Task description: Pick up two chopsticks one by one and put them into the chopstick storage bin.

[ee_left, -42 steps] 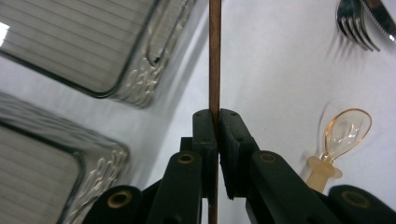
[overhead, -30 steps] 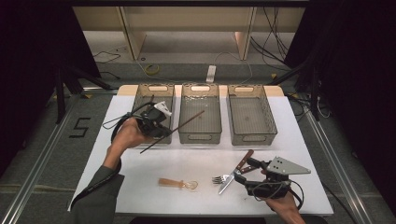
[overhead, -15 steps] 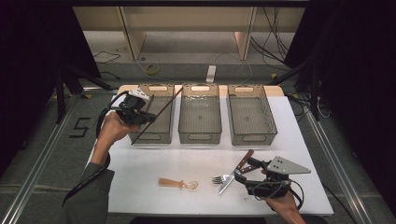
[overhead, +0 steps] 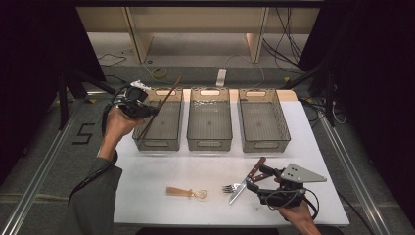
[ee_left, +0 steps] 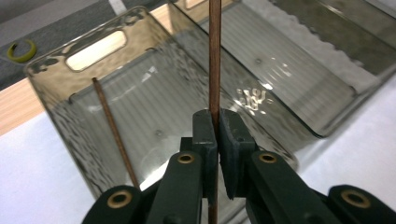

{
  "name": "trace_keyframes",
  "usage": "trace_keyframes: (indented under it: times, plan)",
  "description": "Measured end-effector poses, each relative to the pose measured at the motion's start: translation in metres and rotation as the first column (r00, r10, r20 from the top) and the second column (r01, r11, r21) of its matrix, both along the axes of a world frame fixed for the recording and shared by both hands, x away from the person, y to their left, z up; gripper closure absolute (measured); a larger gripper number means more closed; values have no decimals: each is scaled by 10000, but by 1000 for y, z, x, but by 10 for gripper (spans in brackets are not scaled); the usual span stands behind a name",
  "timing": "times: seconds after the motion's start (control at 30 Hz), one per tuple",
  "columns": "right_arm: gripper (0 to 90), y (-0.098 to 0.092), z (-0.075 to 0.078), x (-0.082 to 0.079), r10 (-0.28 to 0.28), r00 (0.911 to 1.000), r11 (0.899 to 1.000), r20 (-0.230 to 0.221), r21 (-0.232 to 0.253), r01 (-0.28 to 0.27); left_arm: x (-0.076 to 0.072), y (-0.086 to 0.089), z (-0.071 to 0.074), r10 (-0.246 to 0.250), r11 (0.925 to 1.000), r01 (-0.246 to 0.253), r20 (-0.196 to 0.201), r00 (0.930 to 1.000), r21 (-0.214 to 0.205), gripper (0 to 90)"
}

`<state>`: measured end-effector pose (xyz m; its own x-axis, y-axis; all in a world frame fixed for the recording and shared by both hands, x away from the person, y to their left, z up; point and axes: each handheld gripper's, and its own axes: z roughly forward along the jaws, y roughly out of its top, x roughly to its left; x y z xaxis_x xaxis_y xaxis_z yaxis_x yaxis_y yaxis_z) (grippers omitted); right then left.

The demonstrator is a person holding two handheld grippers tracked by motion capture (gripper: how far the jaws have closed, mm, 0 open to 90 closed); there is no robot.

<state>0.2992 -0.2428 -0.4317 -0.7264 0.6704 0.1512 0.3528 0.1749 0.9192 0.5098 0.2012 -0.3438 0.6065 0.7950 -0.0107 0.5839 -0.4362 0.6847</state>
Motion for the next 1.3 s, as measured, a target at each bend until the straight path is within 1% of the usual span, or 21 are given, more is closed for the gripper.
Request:
trace_keyframes:
  times: [0.07,0.13,0.2,0.23,0.33,0.47,0.53,0.67,0.7,0.8,0.93,0.97,1.27,1.3]
  plan:
    - [258,0,0,0,16,10000,10000,4,-29,-16,6,0,1,-5,10000,5,-138,9999,7,849]
    - [258,1,0,0,23,10000,10000,10,-46,-23,10,-1,2,48,9999,-47,-138,9999,126,849]
    - [258,1,0,0,14,10000,10000,-10,-40,-14,13,-3,4,114,9999,-113,-86,9999,60,849]
    - [258,1,0,0,10,10000,10000,-21,-39,-11,15,-3,3,118,9998,-117,-102,9999,130,849]
    - [258,0,0,0,19,10000,10000,-6,-19,-19,20,-5,0,207,9995,-202,-193,9996,255,849]
    - [258,0,0,0,53,10000,10000,24,-8,-53,25,-5,-4,349,9983,-340,-186,9992,469,849]
    - [258,0,0,-1,78,10000,10000,10,-9,-78,27,-3,-6,440,9988,-435,-242,9987,225,849]
    - [258,0,0,0,66,10000,10000,0,-11,-66,29,-2,-14,486,9981,-477,-215,9986,401,848]
    - [258,1,0,0,63,10000,10000,-6,-13,-63,29,-2,-16,535,9979,-524,-264,9982,378,848]
    - [258,1,0,-1,63,10000,10000,-2,-28,-63,30,-1,-23,535,9972,-519,-281,9982,531,848]
    - [258,1,0,0,62,10000,10000,-9,-33,-62,31,2,-30,763,9963,-750,-291,9967,421,848]
    - [257,1,0,0,58,10000,10000,-13,-30,-58,31,2,-31,803,9962,-789,-358,9961,380,848]
    - [258,1,0,0,62,10000,10000,0,-33,-62,30,1,-41,893,9953,-875,-442,9950,402,845]
    - [258,1,0,0,59,10000,10000,-1,-29,-59,30,2,-42,885,9952,-864,-448,9951,452,843]
